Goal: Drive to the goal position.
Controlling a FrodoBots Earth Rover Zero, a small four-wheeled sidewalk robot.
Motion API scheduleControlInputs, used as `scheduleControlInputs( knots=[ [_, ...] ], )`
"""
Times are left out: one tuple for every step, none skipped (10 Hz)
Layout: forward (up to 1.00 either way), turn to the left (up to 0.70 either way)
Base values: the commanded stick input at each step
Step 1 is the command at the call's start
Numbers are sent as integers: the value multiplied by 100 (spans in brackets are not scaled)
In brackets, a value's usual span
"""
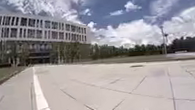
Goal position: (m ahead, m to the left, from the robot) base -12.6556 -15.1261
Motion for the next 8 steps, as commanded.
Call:
scheduleControlInputs(
  knots=[
    [0, -70],
    [0, -70],
    [0, -70],
    [0, -70],
    [0, -70],
    [0, -70],
    [0, -70],
    [0, -70]
  ],
)
